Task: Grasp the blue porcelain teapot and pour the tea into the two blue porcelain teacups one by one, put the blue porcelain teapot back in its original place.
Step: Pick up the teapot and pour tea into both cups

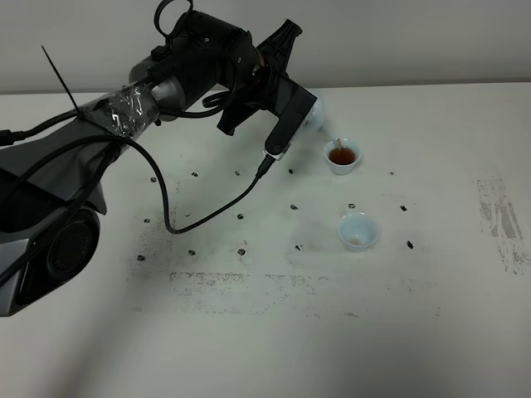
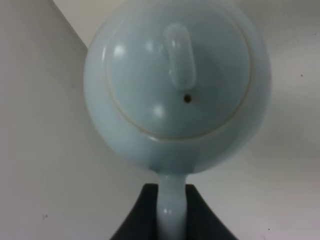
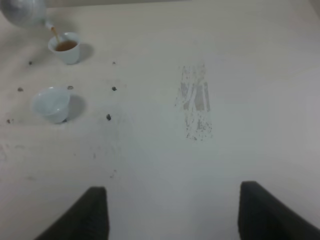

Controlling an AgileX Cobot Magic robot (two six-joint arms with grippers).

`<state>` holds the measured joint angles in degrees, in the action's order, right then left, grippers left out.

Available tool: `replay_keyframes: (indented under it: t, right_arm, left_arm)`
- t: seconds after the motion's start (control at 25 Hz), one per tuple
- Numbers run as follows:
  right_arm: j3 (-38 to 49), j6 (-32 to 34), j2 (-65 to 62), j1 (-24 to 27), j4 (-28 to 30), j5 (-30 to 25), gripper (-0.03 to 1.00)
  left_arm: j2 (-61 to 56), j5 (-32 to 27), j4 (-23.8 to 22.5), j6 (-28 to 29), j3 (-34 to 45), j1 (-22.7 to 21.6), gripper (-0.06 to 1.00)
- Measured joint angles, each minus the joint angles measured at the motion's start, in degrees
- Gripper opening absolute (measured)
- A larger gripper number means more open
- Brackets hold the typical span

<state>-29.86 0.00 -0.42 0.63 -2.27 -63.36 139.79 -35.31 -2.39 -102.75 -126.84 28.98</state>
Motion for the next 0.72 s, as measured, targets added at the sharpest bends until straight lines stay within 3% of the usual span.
replay_keyframes:
  t: [0.28,0.72]
  right_arm:
    - [0.0,0.0,0.0,0.0,0.0,0.0,0.53]
    - [0.0,0.0,0.0,0.0,0.0,0.0,0.53]
  left_arm:
    - [0.0,-1.0,0.1,1.1,0.0,0.0,0.05]
    - [0.0,-2.9,0.2,11.7,0.0,0.0,0.05]
